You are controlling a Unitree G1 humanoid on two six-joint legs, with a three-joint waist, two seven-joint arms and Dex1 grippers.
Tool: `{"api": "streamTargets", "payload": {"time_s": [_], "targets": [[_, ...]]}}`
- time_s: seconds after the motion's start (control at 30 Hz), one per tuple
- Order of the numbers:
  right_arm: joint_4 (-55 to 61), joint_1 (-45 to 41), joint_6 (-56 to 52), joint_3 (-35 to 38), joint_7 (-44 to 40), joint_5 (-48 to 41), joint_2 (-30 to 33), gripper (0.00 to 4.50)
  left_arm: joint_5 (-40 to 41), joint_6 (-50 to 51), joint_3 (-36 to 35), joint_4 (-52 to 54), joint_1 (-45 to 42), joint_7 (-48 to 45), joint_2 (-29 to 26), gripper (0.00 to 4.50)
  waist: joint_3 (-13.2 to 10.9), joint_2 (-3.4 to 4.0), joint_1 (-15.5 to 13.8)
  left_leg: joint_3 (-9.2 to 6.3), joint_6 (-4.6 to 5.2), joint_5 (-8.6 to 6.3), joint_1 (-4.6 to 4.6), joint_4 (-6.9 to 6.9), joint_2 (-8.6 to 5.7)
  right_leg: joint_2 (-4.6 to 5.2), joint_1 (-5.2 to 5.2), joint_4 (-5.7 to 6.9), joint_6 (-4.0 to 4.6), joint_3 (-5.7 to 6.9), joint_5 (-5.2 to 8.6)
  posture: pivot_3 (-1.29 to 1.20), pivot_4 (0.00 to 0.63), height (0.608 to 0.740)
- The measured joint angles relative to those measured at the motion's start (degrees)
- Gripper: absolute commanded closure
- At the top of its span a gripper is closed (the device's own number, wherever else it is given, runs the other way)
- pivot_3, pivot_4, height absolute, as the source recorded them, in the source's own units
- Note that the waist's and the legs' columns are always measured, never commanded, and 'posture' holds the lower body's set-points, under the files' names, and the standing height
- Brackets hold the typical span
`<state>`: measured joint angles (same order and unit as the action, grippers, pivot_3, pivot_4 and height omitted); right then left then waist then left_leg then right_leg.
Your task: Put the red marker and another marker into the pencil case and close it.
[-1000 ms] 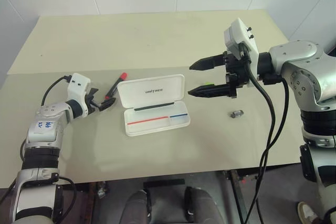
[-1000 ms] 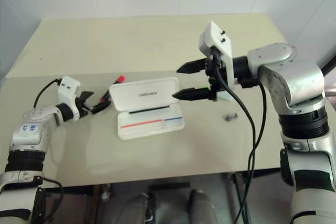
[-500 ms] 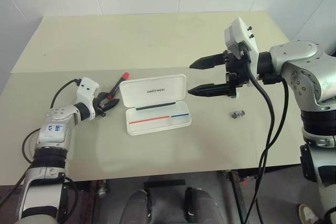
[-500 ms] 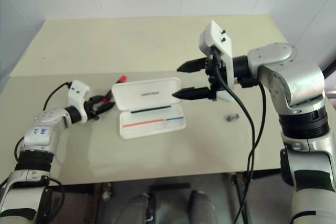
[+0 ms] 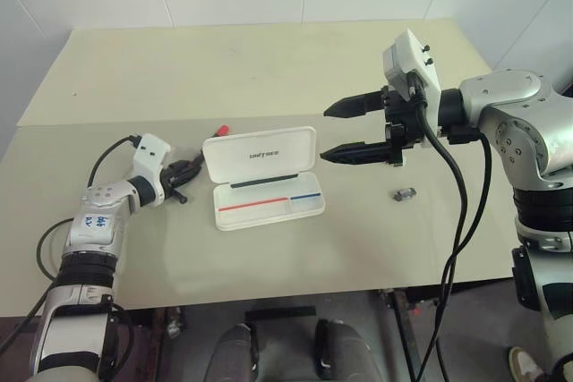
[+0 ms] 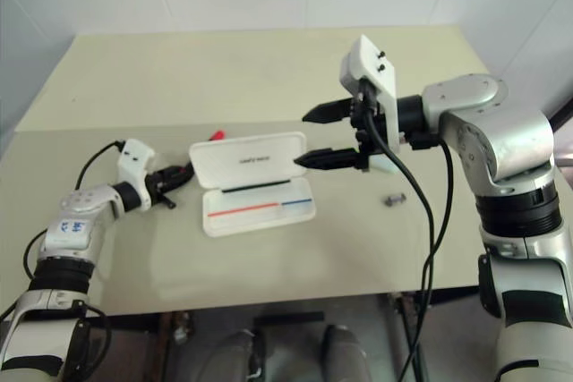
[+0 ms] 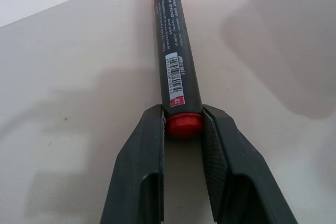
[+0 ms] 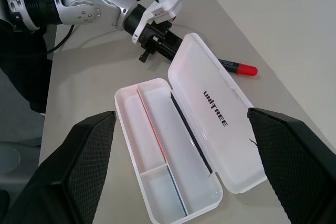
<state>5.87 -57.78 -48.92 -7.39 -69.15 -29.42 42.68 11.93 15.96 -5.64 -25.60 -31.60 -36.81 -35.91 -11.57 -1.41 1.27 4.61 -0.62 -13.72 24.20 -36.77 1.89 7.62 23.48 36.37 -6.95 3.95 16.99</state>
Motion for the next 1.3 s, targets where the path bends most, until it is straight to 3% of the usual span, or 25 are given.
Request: {"api": "streamTargets", "payload": {"time_s": [0.17,0.3,0.5,0.73,0.87,1.1,1.3], "targets": [[0.0,0.0,0.0,0.0,0.0,-0.1,0.4,0.25,-0.2,0.2,-2.7,-1.9,-0.6,3.3,-1.6,3.88,0.0,0.00,0.4,0.05,-0.03,-0.05,0.02,0.05,0.05,-0.03,0.08,-0.03,0.00,0.00,0.01,0.00,0.150,0.740],[0.1,0.1,-0.3,0.6,0.1,-0.4,0.7,0.25,0.5,0.2,-8.0,-4.7,-5.0,5.1,-6.3,3.88,-0.1,-0.12,0.2,0.07,-0.01,-0.07,0.14,0.04,0.07,-0.04,0.14,-0.15,0.00,0.01,0.01,0.00,0.150,0.740],[0.6,0.3,-1.1,0.9,0.3,-1.1,1.1,0.25,6.1,2.9,-12.4,1.6,-10.6,-0.4,-10.0,3.88,-0.1,-0.14,-0.5,0.28,0.12,-0.36,0.16,-0.23,0.07,0.02,0.08,-0.24,-0.02,0.02,0.00,0.00,0.150,0.740],[3.1,3.7,-1.6,1.7,-0.2,-2.8,4.7,0.25,19.4,16.1,-10.2,23.1,-10.4,-16.3,-13.8,3.88,-0.1,-0.21,-1.0,0.50,0.15,-0.55,0.19,-0.29,0.16,-0.05,0.11,-0.37,-0.05,-0.10,-0.01,0.00,0.150,0.740],[4.6,6.8,-1.6,3.5,-0.5,-3.7,8.4,0.25,23.6,21.4,-7.8,29.2,-7.9,-22.9,-16.9,3.88,-0.1,-0.21,-0.9,0.61,0.16,-0.56,0.08,-0.30,0.20,-0.10,0.10,-0.33,-0.05,-0.21,-0.01,0.00,0.150,0.740],[6.4,10.1,-1.7,5.6,0.3,-4.5,9.8,0.25,23.0,22.0,-3.6,30.0,-6.2,-28.9,-19.6,3.88,-0.1,-0.21,-1.0,0.67,0.17,-0.57,0.00,-0.33,0.26,-0.16,0.11,-0.33,-0.04,-0.30,0.00,0.00,0.150,0.740],[8.5,11.5,-2.6,6.1,1.9,-5.5,9.9,0.25,18.0,17.4,2.8,30.1,-0.4,-33.0,-20.1,3.88,-0.1,-0.21,-1.1,0.73,0.22,-0.68,0.05,-0.34,0.27,-0.17,0.12,-0.41,-0.04,-0.32,0.00,0.00,0.150,0.740]]}}
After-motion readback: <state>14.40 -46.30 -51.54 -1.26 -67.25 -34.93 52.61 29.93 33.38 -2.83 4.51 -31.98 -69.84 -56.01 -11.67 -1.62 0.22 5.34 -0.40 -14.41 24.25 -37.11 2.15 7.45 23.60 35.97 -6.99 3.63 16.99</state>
